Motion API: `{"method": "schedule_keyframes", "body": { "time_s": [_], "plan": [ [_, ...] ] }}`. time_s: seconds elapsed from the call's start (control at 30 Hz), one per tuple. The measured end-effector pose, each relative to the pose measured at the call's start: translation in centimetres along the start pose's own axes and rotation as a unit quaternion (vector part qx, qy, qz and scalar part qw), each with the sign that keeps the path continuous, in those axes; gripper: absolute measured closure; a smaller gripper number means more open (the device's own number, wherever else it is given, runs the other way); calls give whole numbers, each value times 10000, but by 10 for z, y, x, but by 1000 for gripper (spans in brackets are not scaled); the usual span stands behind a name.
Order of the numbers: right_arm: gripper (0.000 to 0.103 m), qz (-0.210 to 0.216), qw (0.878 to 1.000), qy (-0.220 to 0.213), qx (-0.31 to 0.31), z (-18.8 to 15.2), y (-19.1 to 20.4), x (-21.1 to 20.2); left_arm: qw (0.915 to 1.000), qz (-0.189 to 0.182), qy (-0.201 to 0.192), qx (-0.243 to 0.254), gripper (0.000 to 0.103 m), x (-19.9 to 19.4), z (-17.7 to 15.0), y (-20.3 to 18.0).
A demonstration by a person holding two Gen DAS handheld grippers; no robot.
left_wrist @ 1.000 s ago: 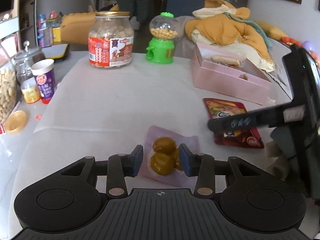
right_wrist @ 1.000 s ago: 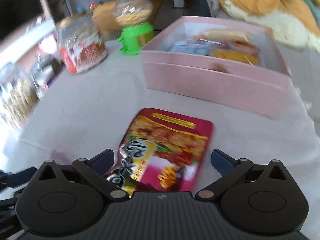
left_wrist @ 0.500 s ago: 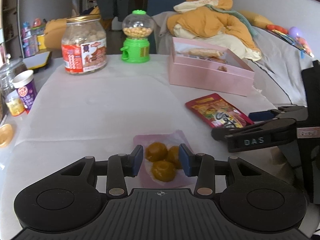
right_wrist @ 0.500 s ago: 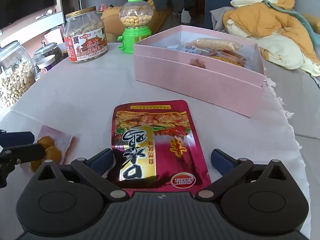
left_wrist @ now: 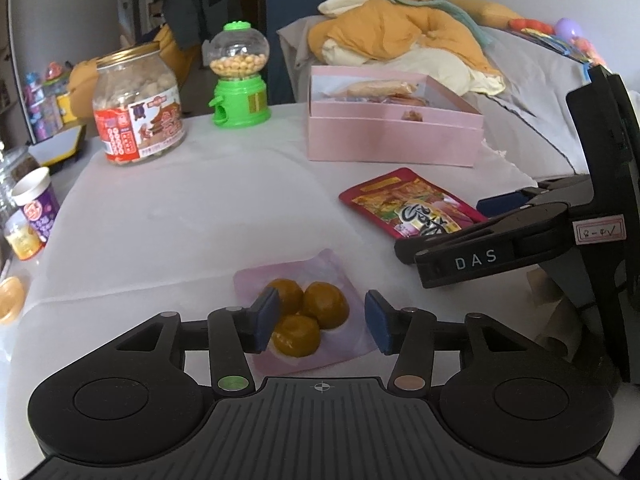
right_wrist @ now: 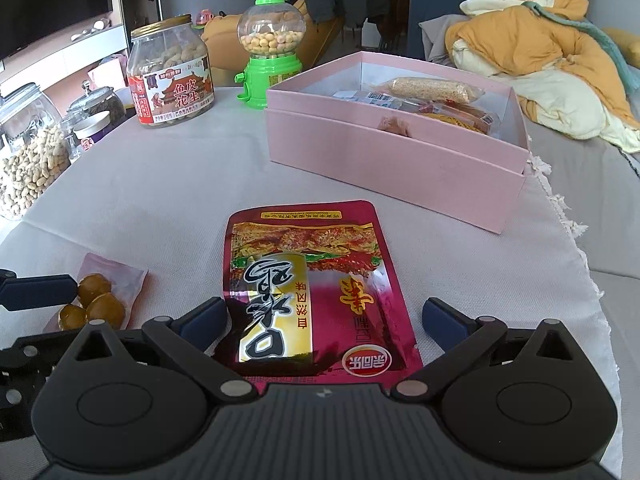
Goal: Organize snacks
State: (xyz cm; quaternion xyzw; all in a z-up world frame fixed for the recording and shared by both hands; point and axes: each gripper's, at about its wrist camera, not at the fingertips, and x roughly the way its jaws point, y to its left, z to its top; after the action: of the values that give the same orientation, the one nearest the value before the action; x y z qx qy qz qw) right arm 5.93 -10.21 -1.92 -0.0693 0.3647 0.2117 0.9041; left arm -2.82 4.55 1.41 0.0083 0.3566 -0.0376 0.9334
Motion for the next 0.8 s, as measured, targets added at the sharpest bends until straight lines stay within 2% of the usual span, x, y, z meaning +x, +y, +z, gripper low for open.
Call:
{"method": "schedule_keyframes", "body": {
  "time_s": [0.17,0.3,0.37,0.4,0.53,0.67,0.8],
  "plan": [
    [0,0,10000,0,0,0,0,0,9999,-133,-13,51,38,1,-1,-1],
    [0,1,10000,0,0,0,0,0,9999,-156,-19,31,38,1,-1,3],
    [0,-1,10000,-1,-2,0,0,0,10000,-10,64,-67,38,6,-1,11],
    [0,-1,10000,-2,-2,0,0,0,9998,64,106,-138,35,9,-3,16],
    [0,-1,10000,-4,-3,0,0,-1,9990,-88,-16,-437,35,12,-5,34],
    [0,-1,10000,-5,-4,0,0,0,9997,-69,-151,-189,35,17,-5,29],
    [0,-2,10000,-9,-4,0,-1,0,9992,-242,-332,-15,35,27,-2,22]
  ]
}}
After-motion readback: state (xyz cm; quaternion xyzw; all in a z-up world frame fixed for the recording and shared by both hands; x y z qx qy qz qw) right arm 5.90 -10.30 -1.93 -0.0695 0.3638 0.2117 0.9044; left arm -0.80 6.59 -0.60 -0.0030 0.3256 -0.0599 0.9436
